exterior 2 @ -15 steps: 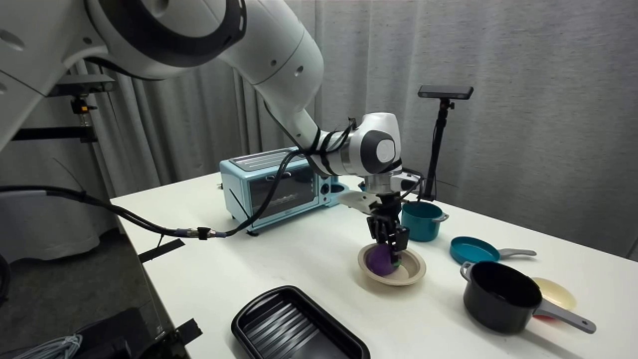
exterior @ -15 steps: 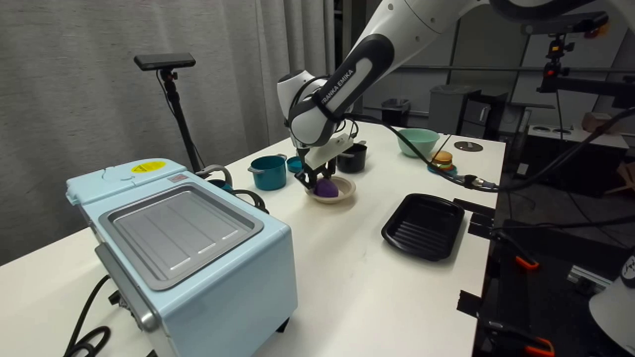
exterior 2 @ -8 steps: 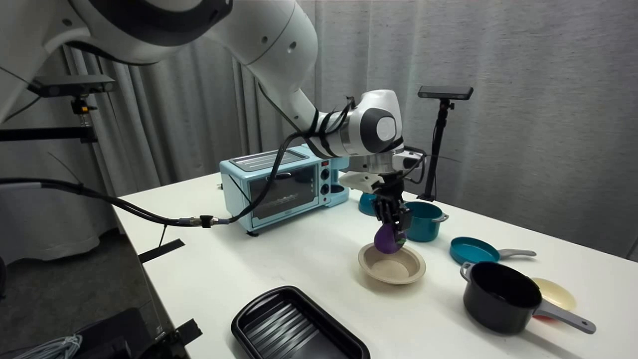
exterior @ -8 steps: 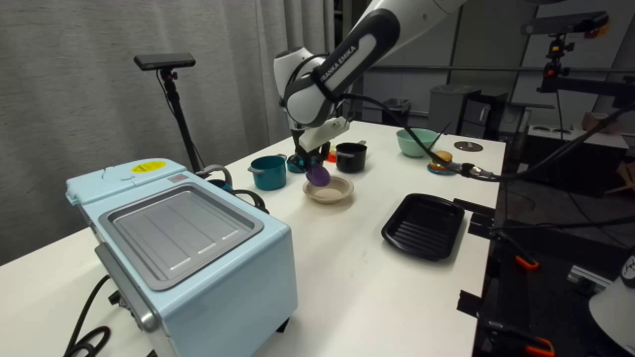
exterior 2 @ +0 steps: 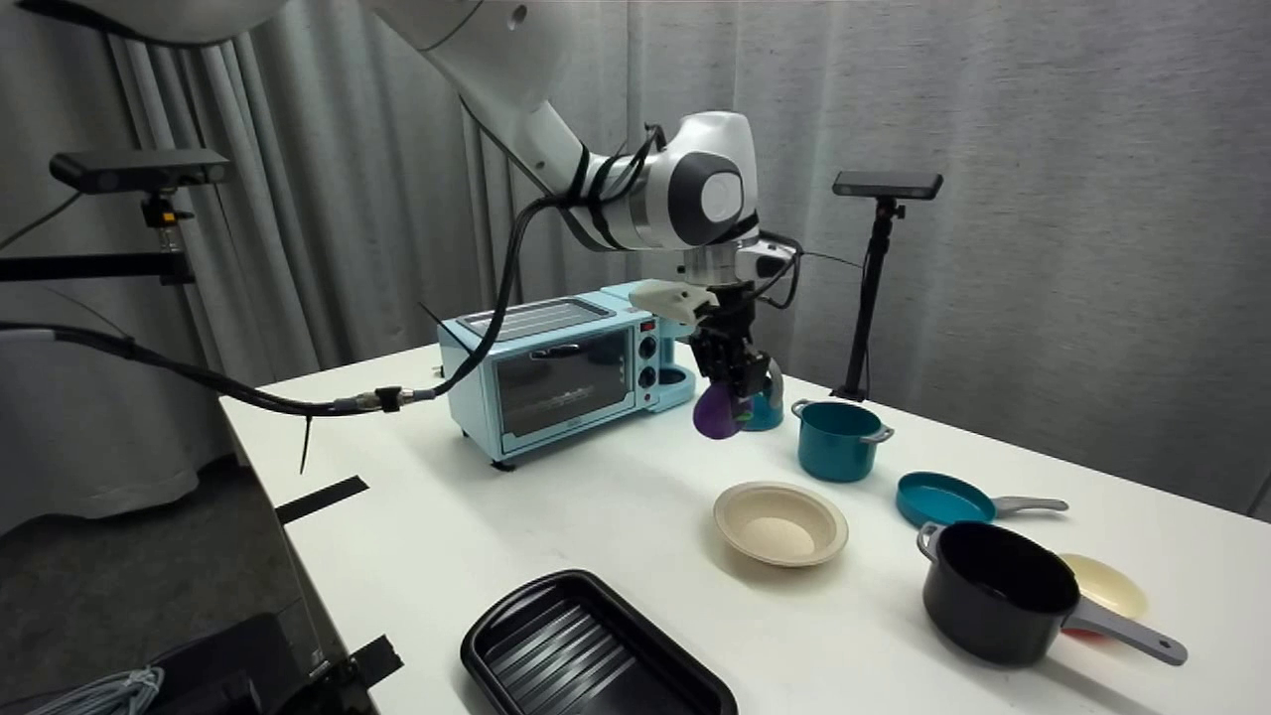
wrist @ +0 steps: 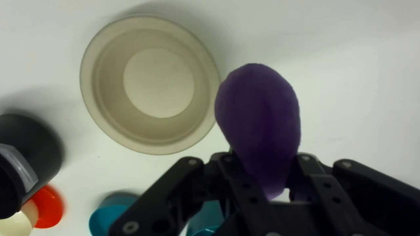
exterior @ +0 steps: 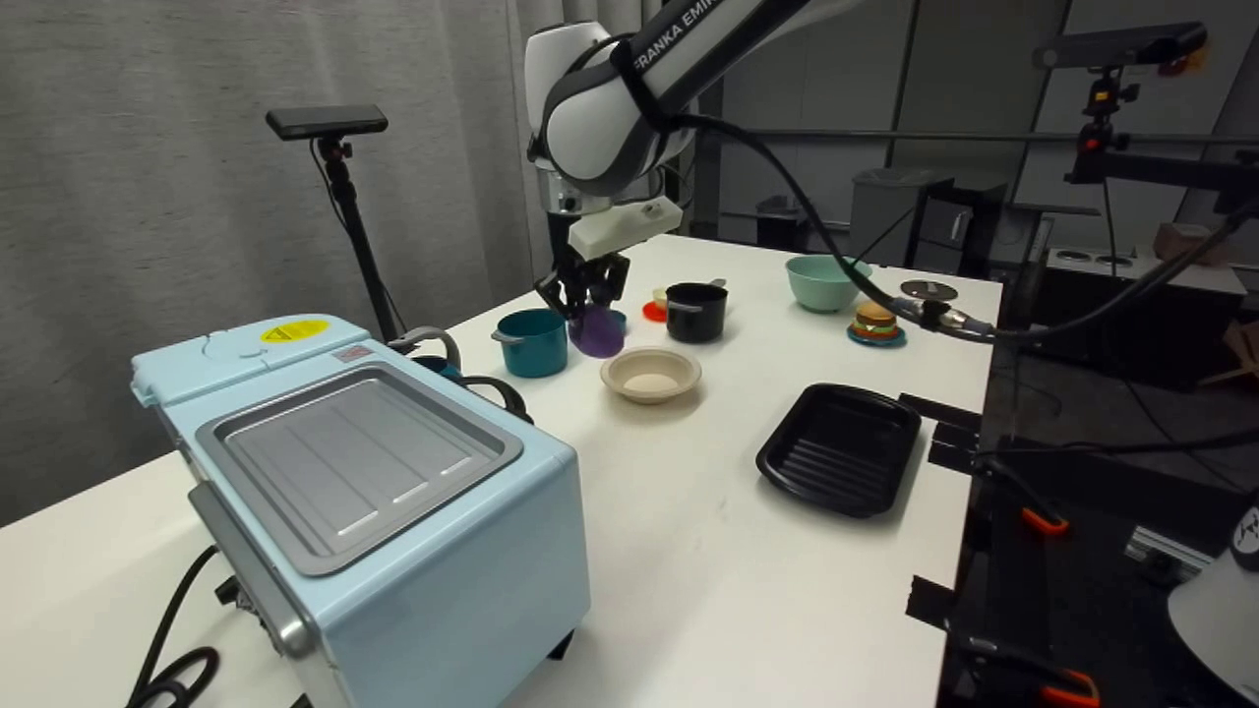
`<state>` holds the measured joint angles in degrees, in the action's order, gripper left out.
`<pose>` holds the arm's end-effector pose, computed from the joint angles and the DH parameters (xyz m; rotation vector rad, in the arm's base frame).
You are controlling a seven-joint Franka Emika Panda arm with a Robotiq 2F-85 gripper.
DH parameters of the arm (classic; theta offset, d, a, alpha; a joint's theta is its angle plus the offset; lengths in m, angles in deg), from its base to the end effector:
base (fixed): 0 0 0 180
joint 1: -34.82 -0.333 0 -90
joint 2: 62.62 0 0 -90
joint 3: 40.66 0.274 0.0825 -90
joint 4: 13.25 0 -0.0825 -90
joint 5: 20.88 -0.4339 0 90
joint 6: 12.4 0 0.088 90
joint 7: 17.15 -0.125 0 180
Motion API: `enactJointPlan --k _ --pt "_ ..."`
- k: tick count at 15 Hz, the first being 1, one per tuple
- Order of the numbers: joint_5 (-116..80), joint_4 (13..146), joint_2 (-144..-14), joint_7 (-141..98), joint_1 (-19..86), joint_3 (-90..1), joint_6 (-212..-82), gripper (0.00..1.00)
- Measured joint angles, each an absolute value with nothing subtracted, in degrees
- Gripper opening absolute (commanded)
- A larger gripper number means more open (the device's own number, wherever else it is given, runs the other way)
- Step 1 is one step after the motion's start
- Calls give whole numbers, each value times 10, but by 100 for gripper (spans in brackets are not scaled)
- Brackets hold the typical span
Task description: Put the purple plushie on the table
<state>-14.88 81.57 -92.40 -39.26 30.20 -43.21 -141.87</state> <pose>0.7098 0.0234 0.2349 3.0223 -0.4256 0.1607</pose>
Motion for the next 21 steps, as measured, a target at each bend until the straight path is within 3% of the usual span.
enactJointPlan --k 10,11,12,18,21 --pt "-167 977 -882 -351 282 -391 -1518 6" --pt "-167 991 -882 -351 278 -391 -1527 51" --pt "-167 1002 -882 -351 275 -391 -1533 51" --pt "-167 1021 -881 -351 270 -392 -1541 96" --pt "-168 1019 -874 -348 274 -395 -1541 100"
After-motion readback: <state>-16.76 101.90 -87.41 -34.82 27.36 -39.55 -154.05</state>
